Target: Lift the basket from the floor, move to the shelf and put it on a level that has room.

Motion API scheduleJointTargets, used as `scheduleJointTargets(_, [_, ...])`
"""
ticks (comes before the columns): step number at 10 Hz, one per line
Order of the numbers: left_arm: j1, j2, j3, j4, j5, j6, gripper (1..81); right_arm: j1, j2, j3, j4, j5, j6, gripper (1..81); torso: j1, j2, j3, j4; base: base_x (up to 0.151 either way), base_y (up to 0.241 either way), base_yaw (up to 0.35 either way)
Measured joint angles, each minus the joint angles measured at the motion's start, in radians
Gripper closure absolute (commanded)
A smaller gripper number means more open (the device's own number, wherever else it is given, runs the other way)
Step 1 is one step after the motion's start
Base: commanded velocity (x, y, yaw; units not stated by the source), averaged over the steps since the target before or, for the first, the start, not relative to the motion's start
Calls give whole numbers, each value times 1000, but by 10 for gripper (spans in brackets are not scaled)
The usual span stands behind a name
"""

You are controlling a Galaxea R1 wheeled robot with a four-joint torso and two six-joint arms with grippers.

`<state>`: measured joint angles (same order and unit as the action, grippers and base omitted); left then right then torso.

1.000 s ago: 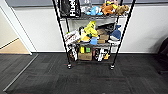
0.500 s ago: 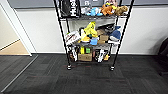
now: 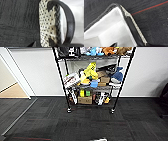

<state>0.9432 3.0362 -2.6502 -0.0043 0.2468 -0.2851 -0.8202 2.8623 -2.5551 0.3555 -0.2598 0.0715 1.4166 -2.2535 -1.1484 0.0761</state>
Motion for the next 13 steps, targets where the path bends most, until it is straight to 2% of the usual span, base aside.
scheduleJointTargets(4, [-38, 0, 1, 0, -11, 0, 10, 26, 23, -29, 4, 16, 0, 10, 0, 0, -14, 0, 0, 0, 0])
scheduleJointTargets(6, [-50, 6, 1, -1, -76, -4, 10, 21, 25, -30, 19, 51, 0, 10, 0, 1, -14, 0, 0, 0, 0])
scheduleJointTargets(8, [-50, 18, 0, -9, -108, -5, 10, 14, 25, -30, 25, 72, 0, 10, 0, 1, -15, 0, 0, 0, 0])
scheduleJointTargets(13, [-50, 22, 1, -19, -102, -8, 10, 13, 28, -36, 33, 104, 0, 10, 0, 1, -15, 0, 0, 0, 0])
